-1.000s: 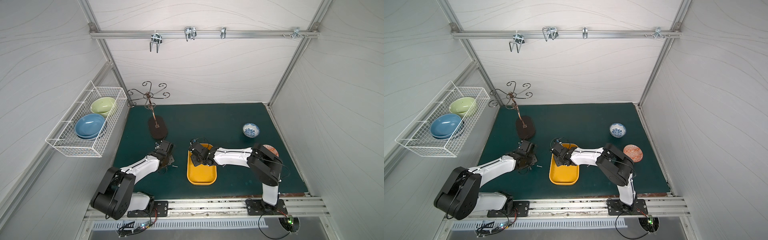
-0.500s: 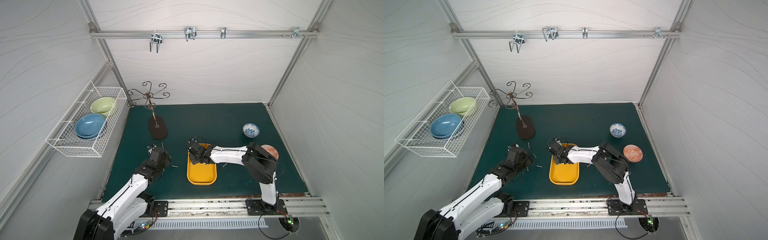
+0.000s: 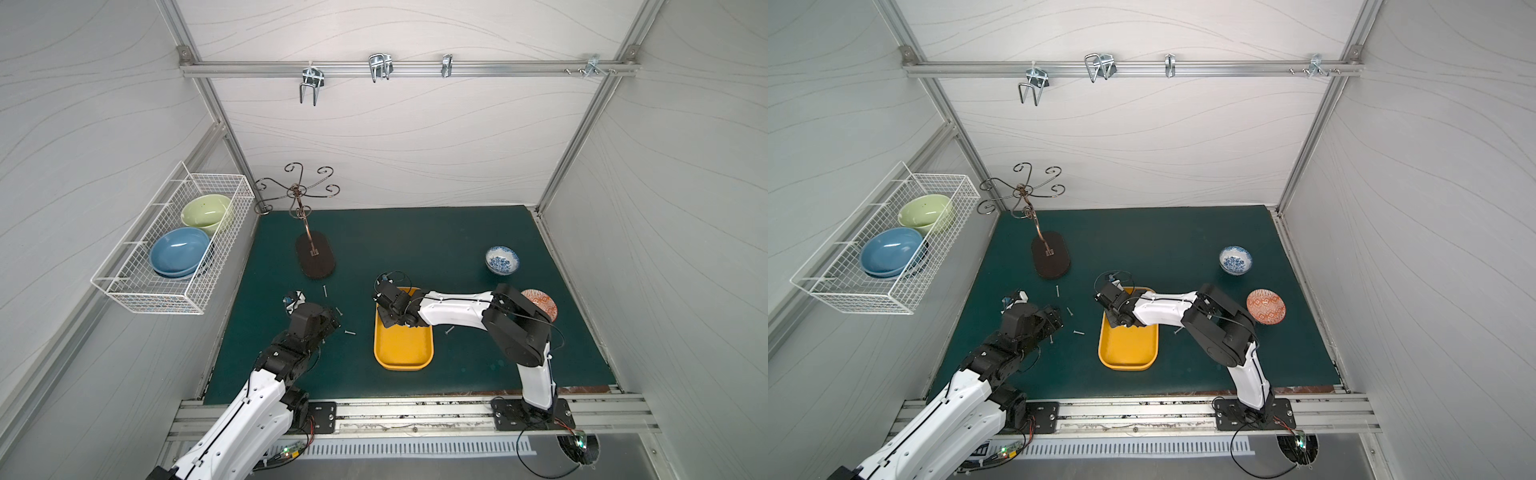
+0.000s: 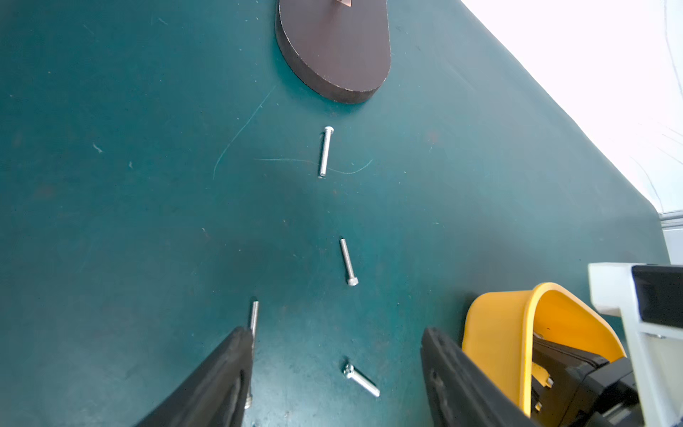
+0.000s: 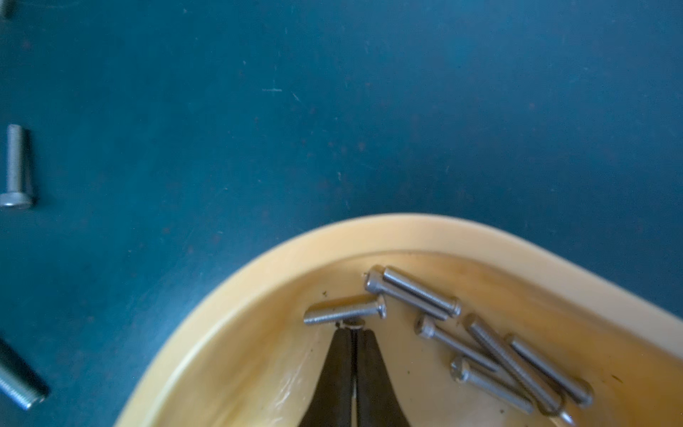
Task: Take out the screws from the storage box
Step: Pick up the screw from the storage box.
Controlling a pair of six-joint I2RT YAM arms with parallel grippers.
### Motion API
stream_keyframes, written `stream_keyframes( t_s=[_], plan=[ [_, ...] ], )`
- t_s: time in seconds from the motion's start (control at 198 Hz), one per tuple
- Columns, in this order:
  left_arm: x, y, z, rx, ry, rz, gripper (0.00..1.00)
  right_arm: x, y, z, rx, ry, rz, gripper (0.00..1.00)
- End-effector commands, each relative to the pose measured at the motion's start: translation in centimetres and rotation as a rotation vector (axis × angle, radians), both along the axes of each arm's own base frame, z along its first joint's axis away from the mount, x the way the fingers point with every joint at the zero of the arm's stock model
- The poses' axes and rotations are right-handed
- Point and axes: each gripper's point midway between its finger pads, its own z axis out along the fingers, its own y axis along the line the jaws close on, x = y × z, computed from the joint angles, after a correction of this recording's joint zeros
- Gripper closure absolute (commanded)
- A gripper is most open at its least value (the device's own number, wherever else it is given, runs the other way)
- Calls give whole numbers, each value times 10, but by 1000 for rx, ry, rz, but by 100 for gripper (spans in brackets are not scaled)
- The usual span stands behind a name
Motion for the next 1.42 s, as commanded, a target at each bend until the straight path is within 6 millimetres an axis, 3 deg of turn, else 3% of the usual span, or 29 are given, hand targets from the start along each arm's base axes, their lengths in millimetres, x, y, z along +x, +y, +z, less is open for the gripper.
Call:
stream_keyframes(
  t_s=[0.0,0.268,0.339,0.572,0.81,1.083,1.412],
  plan=[
    [1,-2,5,-23,-8,1,23,-8,-11,-10,-54,40,8,98],
    [-11,-4,11,-53,143,32,19,-4,-17,16,3,8,5,100],
    [-17,-3,14,-65,208,57,12,-5,-18,21,13,2,6,100],
    [-25,-24,15,-223,348,-28,9,-7,-21,33,45,-8,6,100],
    [-31,-37,21,-421,407,-79,5,-10,-28,49,73,-33,0,100],
    [-32,-51,18,-492,471,-141,4,-17,-36,69,120,-49,5,100],
    [-29,-52,26,-503,450,-151,3,-30,-45,89,219,-21,36,100]
  ],
)
